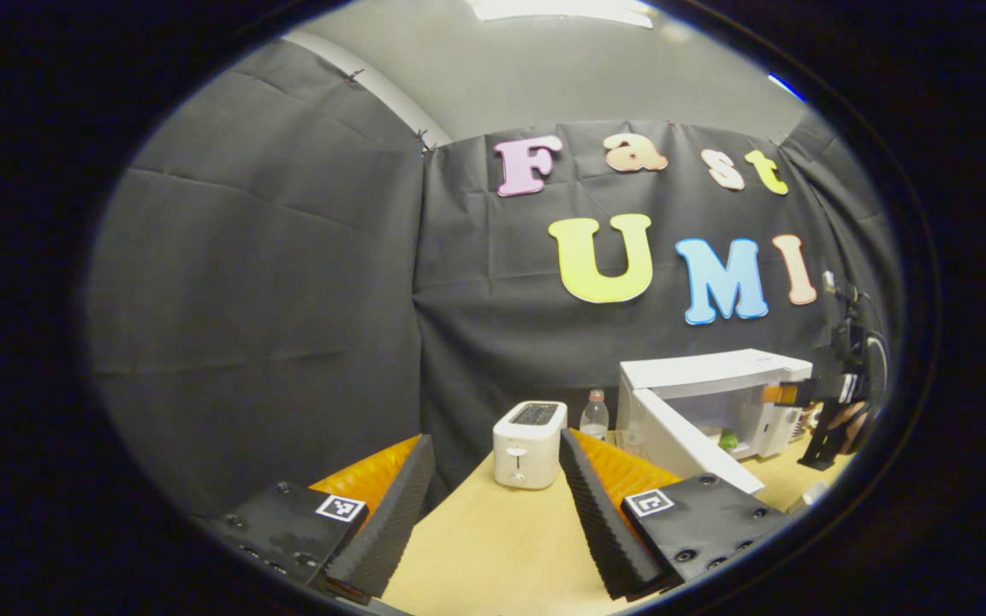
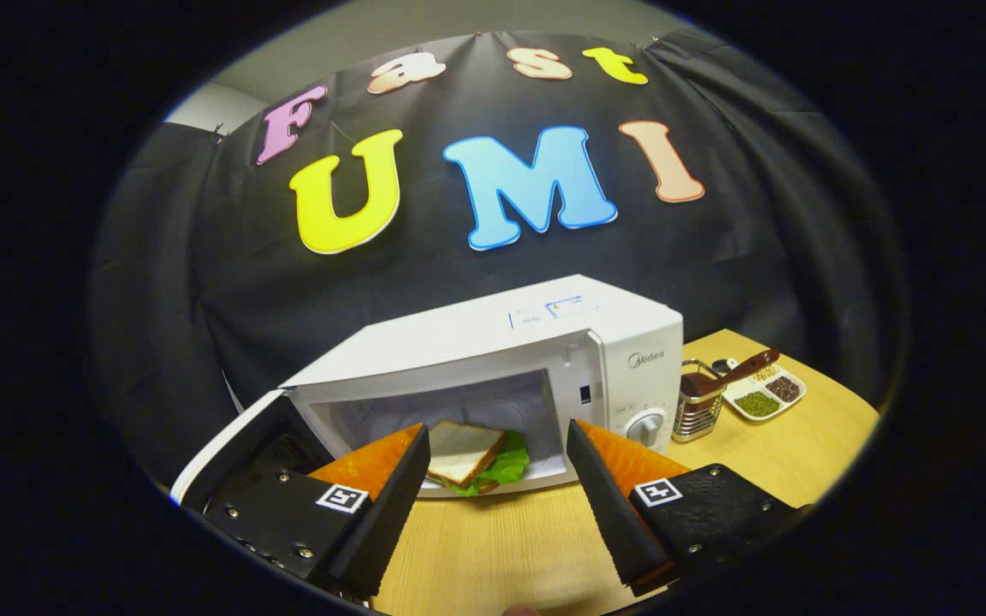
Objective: Open the microwave oven with the left hand, put the food in, and close the microwave oven.
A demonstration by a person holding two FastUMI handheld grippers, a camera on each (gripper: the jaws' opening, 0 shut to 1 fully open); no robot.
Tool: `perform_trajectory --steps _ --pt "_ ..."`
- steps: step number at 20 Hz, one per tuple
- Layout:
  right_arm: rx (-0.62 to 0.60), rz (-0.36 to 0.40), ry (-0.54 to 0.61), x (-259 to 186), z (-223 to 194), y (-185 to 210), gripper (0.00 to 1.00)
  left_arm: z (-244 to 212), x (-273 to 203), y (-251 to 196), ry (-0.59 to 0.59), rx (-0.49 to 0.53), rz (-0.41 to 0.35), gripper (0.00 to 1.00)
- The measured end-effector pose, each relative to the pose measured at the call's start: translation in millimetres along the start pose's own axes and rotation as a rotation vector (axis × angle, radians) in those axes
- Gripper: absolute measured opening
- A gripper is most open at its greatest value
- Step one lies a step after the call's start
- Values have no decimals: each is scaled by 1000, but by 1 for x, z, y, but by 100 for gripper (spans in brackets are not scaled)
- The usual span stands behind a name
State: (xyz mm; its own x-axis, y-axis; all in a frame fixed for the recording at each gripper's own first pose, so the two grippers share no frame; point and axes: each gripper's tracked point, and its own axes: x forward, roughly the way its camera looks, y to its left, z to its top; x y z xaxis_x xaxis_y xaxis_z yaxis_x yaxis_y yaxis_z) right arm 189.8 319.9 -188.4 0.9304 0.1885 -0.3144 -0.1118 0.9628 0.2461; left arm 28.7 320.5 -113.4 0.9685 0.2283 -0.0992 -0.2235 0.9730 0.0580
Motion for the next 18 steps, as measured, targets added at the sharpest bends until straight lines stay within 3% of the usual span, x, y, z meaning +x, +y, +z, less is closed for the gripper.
perform_trajectory --steps 8,9,14,15,16,18 --pt "-37 11 -160 -115 59 -10 98 -59 -16 -20 78 -58 -75 94" --pt "-39 10 -174 -132 65 -11 98 -67 -19 -24 86 -66 -89 89" --pt "-95 -13 -227 -179 86 -32 98 -92 -22 -51 139 -79 -149 16" --pt "-99 -22 -236 -185 89 -36 98 -99 -25 -66 162 -86 -188 5" --pt "-95 -30 -240 -189 91 -41 98 -107 -29 -78 185 -88 -218 15" --pt "-80 -34 -236 -197 93 -46 98 -115 -30 -97 209 -73 -265 12"
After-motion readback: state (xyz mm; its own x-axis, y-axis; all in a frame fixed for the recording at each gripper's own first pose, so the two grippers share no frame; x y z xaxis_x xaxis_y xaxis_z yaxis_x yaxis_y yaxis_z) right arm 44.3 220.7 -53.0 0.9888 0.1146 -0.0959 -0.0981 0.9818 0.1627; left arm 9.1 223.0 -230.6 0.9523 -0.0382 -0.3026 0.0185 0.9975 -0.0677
